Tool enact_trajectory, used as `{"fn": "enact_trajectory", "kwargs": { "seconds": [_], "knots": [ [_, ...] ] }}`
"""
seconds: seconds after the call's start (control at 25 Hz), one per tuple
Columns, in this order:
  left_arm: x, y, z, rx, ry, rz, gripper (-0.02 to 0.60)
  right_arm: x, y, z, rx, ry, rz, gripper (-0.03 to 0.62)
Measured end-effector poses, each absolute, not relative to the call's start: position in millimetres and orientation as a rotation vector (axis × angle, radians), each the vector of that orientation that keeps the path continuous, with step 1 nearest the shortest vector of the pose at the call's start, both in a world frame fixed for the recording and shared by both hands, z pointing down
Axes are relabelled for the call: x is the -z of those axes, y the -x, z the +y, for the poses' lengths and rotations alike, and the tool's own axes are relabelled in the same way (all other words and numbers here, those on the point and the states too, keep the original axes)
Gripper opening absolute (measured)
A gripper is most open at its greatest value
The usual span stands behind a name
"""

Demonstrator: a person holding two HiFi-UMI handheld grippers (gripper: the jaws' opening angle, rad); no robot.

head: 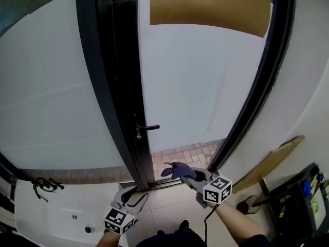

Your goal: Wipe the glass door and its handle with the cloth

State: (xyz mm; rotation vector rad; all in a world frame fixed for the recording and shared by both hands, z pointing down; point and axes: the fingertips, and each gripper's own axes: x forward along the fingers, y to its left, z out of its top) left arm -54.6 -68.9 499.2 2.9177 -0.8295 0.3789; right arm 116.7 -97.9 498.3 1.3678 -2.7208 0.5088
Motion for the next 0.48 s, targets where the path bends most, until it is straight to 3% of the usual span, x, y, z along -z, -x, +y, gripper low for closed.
{"fn": "enact_trajectory", "kwargs": {
  "seconds": [0.48],
  "knots": [
    [-491,29,-36,-0.381,-2.952,-0.784,0.179,-468,-145,0,-0.312,-1.530,-2.681,0.112]
  ]
}}
